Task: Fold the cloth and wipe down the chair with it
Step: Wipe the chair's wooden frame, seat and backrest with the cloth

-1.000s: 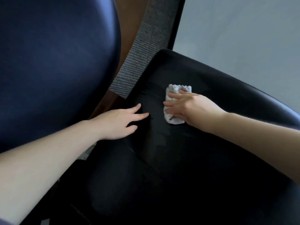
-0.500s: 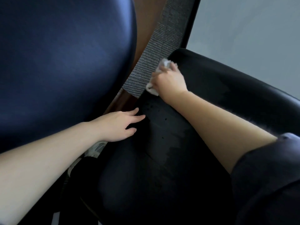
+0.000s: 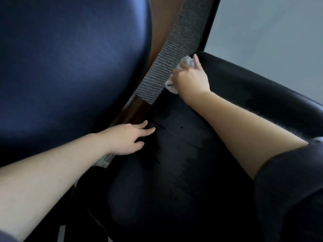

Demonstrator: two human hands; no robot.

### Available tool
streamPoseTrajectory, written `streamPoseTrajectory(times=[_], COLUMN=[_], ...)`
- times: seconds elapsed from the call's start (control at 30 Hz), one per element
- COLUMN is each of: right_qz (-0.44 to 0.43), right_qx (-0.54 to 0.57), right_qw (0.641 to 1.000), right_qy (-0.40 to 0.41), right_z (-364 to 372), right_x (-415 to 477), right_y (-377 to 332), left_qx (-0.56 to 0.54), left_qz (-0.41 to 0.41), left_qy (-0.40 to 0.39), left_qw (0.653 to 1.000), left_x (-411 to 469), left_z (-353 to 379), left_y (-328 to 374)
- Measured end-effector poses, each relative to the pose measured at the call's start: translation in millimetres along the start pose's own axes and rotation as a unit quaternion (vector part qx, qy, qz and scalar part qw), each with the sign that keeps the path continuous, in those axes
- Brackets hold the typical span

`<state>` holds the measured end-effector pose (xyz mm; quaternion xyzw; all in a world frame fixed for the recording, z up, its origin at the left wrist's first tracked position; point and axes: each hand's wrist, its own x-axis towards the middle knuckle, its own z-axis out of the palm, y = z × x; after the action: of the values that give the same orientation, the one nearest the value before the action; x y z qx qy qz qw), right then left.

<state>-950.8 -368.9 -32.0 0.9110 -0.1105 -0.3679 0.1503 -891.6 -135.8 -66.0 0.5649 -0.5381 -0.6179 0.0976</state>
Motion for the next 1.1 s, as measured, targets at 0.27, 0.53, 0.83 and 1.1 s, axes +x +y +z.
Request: streamPoseTrajectory(times=[0.27, 0.53, 0.83, 1.1], right_qz=[-0.007, -0.048, -0.069, -0.194], right_qx=[0.125, 0.135, 0.198, 0.126], right_qw=[0.988, 0.976, 0.975, 0.973], right_qy=[-0.085, -0.163, -0.075, -0.005], right_z=[-2.6, -2.6, 18.4, 20.9], right_x=[-1.6, -5.8, -29.7, -37.3], right_y=[-29.9, -60.0, -67.3, -43.0], left_qx=[0.006, -0.009, -0.004, -0.014], left_qz=[-0.003, 0.003, -0.009, -0.002], left_qy=[-0.005, -0.003, 0.002, 0.005], left_qw=[1.000, 1.000, 1.000, 1.000], left_x=[-4.5, -6.0, -7.8, -8.0], left_z=[-2.7, -0.3, 0.9, 4.3], left_y=[6.3, -2.3, 2.9, -0.9])
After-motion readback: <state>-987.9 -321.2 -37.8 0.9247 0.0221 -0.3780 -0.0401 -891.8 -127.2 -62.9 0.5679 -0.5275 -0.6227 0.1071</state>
